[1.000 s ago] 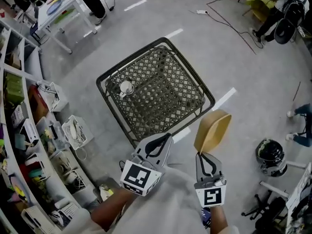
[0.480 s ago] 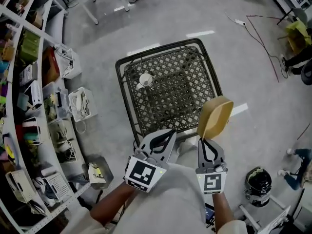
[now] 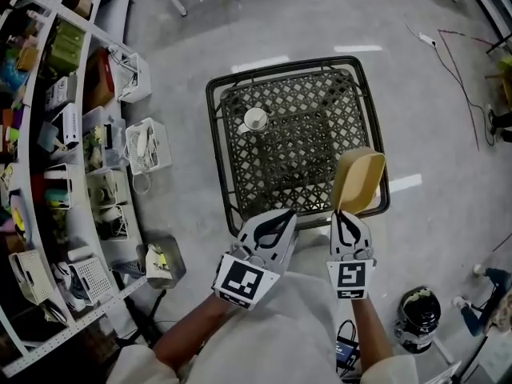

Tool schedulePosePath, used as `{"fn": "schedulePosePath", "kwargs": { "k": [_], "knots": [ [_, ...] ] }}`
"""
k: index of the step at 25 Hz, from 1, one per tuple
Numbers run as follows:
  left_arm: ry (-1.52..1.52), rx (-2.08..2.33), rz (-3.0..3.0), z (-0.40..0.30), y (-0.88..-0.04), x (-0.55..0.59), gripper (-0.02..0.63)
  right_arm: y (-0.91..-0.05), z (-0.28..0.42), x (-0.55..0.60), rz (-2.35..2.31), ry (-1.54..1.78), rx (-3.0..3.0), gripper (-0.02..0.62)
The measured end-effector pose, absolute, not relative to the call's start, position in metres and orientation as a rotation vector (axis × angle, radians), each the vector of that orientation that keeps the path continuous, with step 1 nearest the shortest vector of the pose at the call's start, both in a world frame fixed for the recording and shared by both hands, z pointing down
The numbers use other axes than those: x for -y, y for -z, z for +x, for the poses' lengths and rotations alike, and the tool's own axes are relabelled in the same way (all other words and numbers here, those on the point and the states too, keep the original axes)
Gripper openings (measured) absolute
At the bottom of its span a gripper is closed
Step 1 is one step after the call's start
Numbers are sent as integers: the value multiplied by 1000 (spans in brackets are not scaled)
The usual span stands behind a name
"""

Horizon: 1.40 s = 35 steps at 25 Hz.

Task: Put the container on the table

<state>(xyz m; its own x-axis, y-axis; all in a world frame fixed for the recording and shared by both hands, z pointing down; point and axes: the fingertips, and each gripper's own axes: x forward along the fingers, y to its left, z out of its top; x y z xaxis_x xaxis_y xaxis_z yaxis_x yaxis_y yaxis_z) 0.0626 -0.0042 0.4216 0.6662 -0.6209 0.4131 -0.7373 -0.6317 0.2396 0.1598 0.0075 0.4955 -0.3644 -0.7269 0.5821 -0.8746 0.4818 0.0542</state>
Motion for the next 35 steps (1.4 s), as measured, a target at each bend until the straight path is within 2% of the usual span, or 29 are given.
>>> {"fn": "schedulePosePath", "kwargs": {
  "k": [18, 35],
  "knots": [
    [-435, 1107, 2364, 52, -466, 1, 23, -648, 179, 24, 1228, -548, 2000, 21],
    [-444, 1105, 2326, 46, -466, 4, 23, -733, 173, 51, 1102, -579, 1866, 26]
  ]
}}
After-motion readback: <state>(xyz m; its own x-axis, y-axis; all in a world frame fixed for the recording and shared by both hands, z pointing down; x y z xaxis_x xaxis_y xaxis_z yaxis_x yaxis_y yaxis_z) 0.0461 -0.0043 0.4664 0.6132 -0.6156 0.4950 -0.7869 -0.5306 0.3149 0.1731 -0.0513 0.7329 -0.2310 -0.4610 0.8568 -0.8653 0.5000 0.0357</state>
